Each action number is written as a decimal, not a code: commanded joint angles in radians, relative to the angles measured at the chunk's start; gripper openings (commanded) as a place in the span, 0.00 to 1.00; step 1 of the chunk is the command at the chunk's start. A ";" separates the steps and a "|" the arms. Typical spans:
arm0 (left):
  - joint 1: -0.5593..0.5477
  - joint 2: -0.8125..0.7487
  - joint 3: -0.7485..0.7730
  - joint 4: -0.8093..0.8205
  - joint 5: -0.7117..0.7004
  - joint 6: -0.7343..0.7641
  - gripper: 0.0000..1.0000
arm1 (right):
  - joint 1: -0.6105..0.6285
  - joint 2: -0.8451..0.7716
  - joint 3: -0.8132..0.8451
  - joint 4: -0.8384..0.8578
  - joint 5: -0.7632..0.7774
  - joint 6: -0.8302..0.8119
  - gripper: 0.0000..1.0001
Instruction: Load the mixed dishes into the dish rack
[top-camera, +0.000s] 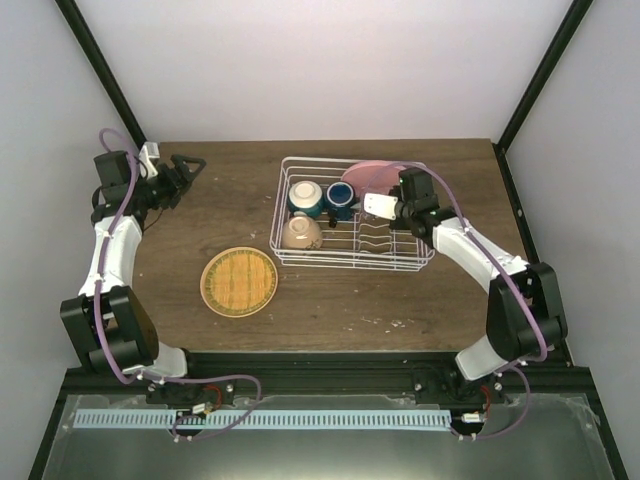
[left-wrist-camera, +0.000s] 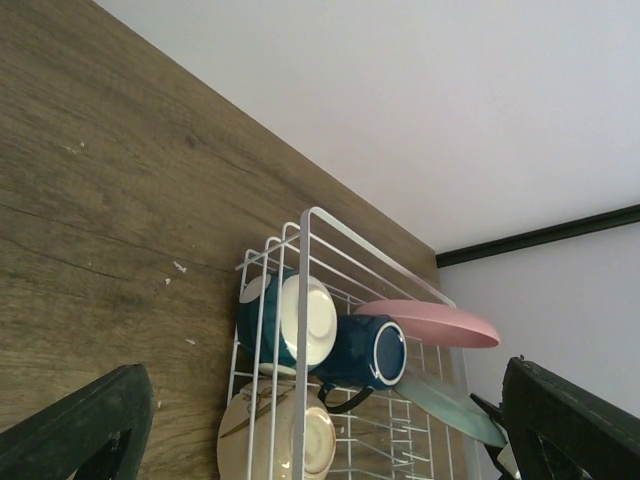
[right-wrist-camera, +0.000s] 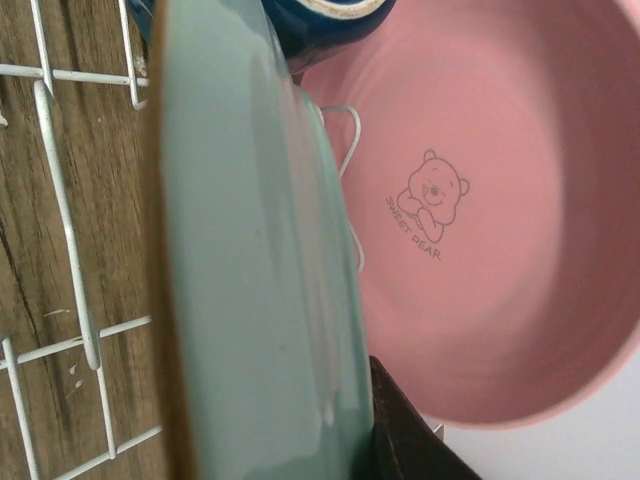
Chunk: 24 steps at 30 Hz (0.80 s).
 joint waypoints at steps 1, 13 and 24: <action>0.000 -0.009 -0.017 0.021 0.007 -0.003 0.97 | 0.012 0.012 0.093 0.095 -0.094 0.026 0.05; 0.002 0.020 -0.019 0.045 0.028 -0.014 0.96 | 0.042 0.041 0.135 0.088 -0.093 0.021 0.03; 0.002 0.034 -0.014 0.050 0.039 -0.017 0.96 | 0.041 0.003 0.136 0.120 0.013 0.003 0.01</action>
